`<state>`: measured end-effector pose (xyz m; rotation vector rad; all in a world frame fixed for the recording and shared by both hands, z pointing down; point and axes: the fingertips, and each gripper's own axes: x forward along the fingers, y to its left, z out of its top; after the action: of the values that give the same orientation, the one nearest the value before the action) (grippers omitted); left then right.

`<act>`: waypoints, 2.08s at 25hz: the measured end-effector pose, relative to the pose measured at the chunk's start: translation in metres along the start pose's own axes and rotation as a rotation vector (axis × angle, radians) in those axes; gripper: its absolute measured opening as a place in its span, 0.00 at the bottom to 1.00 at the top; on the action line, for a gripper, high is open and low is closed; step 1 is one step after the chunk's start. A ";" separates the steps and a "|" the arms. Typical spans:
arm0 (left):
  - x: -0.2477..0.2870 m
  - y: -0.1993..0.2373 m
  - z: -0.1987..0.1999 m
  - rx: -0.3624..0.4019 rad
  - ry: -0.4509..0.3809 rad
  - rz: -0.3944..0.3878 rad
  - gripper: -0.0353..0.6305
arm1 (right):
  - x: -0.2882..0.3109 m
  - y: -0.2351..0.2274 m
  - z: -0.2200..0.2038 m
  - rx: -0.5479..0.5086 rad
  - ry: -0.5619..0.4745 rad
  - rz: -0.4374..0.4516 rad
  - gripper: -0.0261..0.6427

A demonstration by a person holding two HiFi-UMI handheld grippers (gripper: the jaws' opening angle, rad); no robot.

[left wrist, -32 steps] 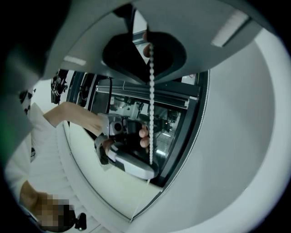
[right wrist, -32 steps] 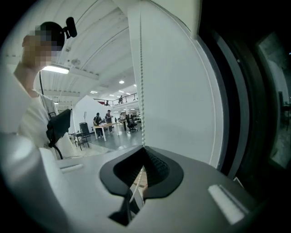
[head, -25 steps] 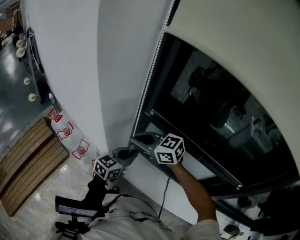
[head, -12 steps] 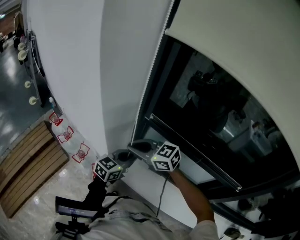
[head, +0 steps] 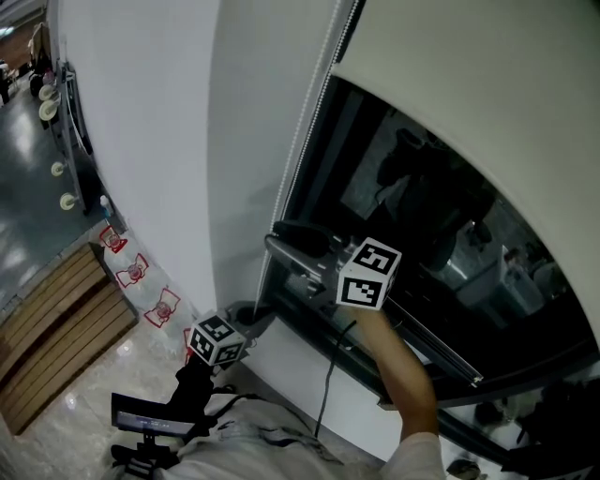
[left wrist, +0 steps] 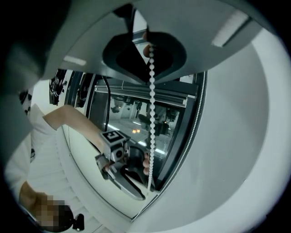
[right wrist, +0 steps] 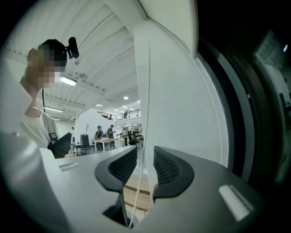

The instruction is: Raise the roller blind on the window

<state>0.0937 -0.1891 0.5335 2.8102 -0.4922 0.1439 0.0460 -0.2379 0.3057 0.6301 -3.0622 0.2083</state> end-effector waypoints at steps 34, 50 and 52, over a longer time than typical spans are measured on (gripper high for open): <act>-0.002 0.002 -0.014 -0.003 0.000 0.001 0.05 | -0.005 0.009 0.251 -0.225 -0.265 -0.019 0.07; 0.003 -0.004 -0.002 0.006 0.004 -0.016 0.05 | -0.013 0.022 0.209 -0.189 -0.195 0.018 0.06; 0.003 -0.005 -0.001 0.008 0.005 -0.018 0.05 | -0.013 0.019 0.190 -0.185 -0.170 0.006 0.06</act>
<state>0.0982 -0.1854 0.5338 2.8207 -0.4662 0.1496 0.0540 -0.2401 0.1150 0.6593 -3.1925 -0.1350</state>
